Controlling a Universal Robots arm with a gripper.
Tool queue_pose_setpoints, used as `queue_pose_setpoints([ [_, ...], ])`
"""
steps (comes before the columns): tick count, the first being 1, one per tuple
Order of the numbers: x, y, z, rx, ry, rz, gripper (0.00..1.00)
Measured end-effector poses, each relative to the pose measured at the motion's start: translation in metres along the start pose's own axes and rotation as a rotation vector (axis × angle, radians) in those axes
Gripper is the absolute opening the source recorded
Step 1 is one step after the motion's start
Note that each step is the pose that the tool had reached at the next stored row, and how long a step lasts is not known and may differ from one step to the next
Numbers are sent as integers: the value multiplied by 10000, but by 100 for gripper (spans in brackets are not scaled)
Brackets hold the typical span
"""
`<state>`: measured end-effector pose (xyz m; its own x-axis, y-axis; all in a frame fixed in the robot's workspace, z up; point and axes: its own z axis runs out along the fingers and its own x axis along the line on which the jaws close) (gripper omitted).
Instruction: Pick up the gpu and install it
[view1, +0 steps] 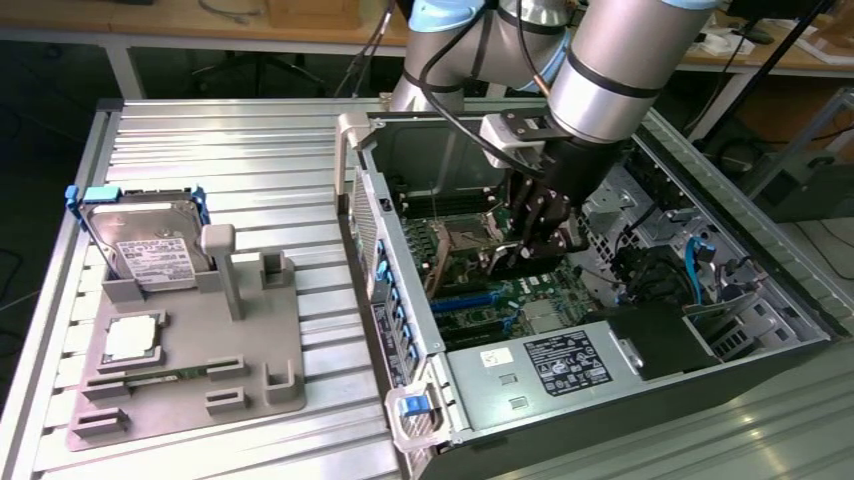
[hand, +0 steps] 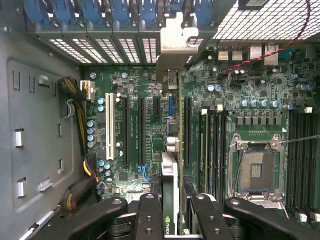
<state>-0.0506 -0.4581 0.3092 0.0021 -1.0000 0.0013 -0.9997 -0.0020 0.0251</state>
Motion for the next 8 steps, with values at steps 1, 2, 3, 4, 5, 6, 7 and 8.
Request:
queue_pose_setpoints([
  [1, 0, 1, 5, 1, -2, 0, 27],
  [2, 0, 3, 9, 1, -1, 1, 27],
  [3, 0, 6, 14, -1, 1, 1, 27],
  [4, 0, 12, 26, 0, 0, 0, 27],
  [5, 0, 19, 38, 0, 0, 0, 27],
  [6, 0, 34, 57, 0, 0, 0, 27],
  [7, -1, 47, 69, 1, 0, 0, 27],
  [8, -1, 55, 78, 0, 1, 0, 27],
])
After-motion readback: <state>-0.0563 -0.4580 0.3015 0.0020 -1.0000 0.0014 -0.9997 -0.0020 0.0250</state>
